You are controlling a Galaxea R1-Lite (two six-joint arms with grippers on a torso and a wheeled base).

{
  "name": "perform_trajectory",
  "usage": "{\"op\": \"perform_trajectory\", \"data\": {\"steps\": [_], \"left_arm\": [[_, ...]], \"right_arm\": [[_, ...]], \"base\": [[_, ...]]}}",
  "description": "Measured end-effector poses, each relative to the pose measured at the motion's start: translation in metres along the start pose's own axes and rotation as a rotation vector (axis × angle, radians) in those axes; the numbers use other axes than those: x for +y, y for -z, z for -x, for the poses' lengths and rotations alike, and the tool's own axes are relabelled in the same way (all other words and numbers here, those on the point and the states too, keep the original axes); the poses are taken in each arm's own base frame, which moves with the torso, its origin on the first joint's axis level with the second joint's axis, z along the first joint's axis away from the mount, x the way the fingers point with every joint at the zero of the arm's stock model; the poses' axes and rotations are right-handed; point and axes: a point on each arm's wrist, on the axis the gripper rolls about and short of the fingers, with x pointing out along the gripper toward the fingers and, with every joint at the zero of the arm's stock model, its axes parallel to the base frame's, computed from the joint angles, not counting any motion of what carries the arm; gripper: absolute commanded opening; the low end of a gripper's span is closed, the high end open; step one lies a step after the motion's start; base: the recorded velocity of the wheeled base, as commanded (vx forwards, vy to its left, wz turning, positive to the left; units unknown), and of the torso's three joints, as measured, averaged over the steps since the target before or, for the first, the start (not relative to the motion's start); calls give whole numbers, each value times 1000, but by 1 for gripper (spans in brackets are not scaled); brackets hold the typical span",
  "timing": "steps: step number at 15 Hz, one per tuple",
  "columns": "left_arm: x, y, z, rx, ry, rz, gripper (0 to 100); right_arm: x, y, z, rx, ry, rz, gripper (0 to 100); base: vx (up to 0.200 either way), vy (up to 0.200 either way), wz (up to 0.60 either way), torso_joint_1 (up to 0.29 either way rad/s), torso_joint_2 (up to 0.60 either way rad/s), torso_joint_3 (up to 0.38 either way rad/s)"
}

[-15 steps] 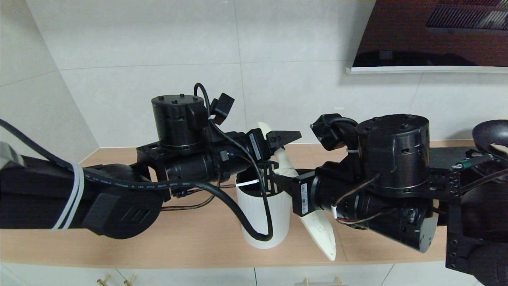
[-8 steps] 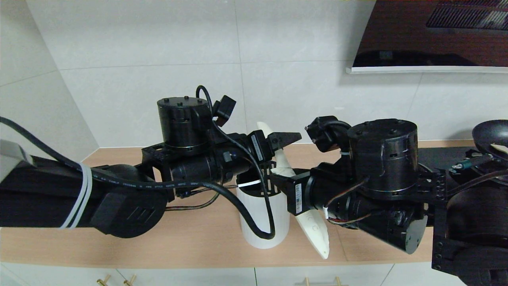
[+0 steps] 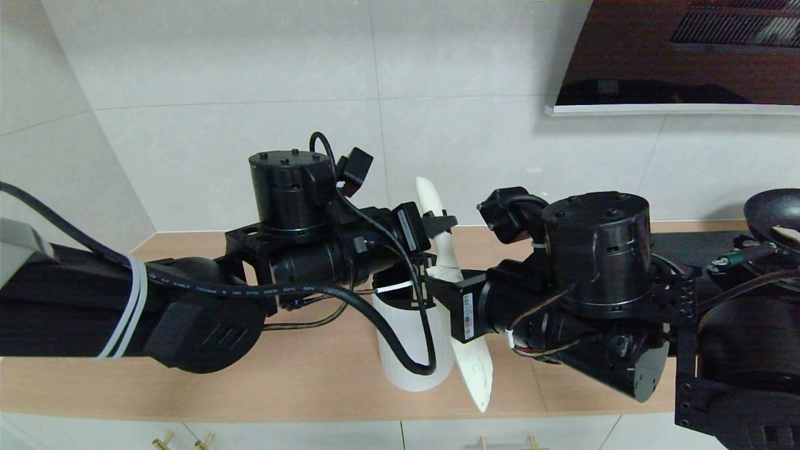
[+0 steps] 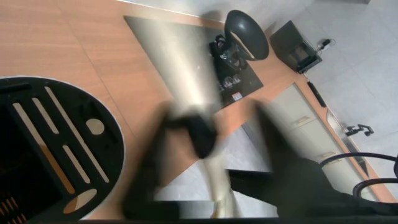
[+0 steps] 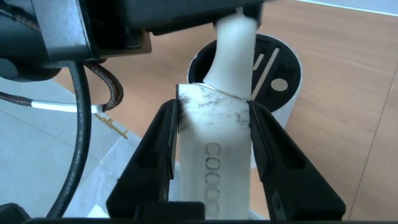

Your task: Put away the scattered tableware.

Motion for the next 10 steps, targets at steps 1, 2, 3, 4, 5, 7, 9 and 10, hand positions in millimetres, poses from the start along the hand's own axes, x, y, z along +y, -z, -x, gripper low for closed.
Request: {"op": "perform_trajectory", "data": {"steps": [1,2,3,4,5,7,9,10], "left_arm": [[0,0,0,1,-2,1,0],[1,1,0,2,-3,1,0],[1,0,0,1,-4,1,0],[1,0,0,0,-5,1,0],[1,0,0,-1,-5,1,0],[1,0,0,-3,-6,1,0],[1,0,0,-3,-6,2,0],[0,0,0,-3,-6,1,0]], "right_arm": [[0,0,0,0,0,0,0],[0,0,1,-2,0,-1,0],[0,-1,1,-3,4,-2,0],[0,-1,1,-8,8,-3,0],[0,-2,1,-13,9,-4,0],[0,-3,1,-22,9,-7,0],[0,-3,2,-24,9,-10,0],[0,-4,2,-25,9,-11,0]], "base": [[0,0,0,0,0,0],[0,0,0,0,0,0],[0,0,0,0,0,0],[0,0,0,0,0,0],[0,0,0,0,0,0],[0,0,0,0,0,0],[0,0,0,0,0,0],[0,0,0,0,0,0]]}}
